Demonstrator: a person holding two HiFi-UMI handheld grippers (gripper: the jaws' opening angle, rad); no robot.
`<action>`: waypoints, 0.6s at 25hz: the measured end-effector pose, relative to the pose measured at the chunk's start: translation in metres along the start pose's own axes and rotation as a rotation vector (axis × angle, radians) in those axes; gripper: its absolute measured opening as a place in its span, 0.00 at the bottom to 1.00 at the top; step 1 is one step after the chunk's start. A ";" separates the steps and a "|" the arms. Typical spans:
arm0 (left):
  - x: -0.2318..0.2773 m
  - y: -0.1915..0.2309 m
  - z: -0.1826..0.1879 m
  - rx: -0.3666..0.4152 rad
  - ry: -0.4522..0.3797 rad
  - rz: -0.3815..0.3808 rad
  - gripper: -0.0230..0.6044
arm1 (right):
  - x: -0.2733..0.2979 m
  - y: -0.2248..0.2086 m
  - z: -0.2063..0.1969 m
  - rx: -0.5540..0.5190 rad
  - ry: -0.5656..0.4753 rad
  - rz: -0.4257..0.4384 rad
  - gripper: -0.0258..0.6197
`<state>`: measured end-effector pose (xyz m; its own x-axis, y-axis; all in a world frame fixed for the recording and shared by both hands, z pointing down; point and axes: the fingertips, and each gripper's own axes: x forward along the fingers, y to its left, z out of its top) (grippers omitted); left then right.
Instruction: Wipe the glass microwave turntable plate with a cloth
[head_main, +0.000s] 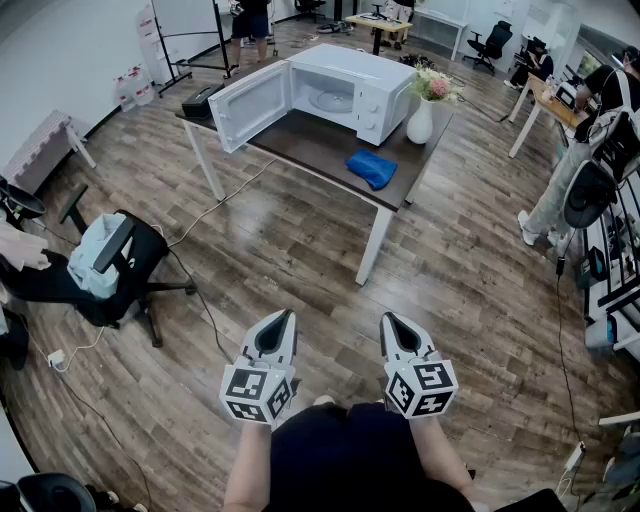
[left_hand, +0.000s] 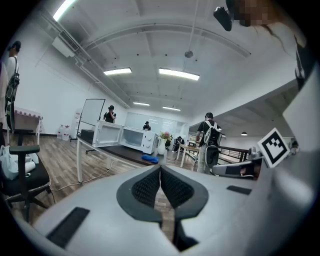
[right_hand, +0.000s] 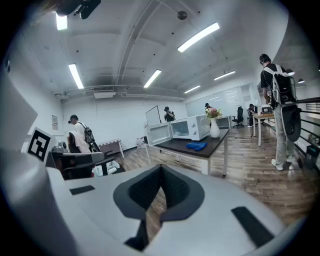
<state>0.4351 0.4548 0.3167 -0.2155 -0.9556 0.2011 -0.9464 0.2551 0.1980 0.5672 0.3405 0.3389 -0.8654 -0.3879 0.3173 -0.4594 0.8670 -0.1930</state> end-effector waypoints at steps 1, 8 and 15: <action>-0.001 0.000 0.001 -0.002 -0.001 0.000 0.05 | 0.000 0.001 0.000 0.000 0.002 0.001 0.03; -0.003 -0.001 -0.002 0.006 0.001 -0.009 0.05 | 0.000 0.004 -0.003 0.018 0.001 -0.004 0.03; -0.002 0.005 -0.003 -0.001 0.015 -0.017 0.05 | 0.011 0.011 -0.007 0.029 0.025 -0.002 0.03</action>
<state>0.4310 0.4582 0.3204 -0.1955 -0.9574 0.2124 -0.9497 0.2389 0.2027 0.5545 0.3479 0.3467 -0.8594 -0.3815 0.3405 -0.4670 0.8567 -0.2189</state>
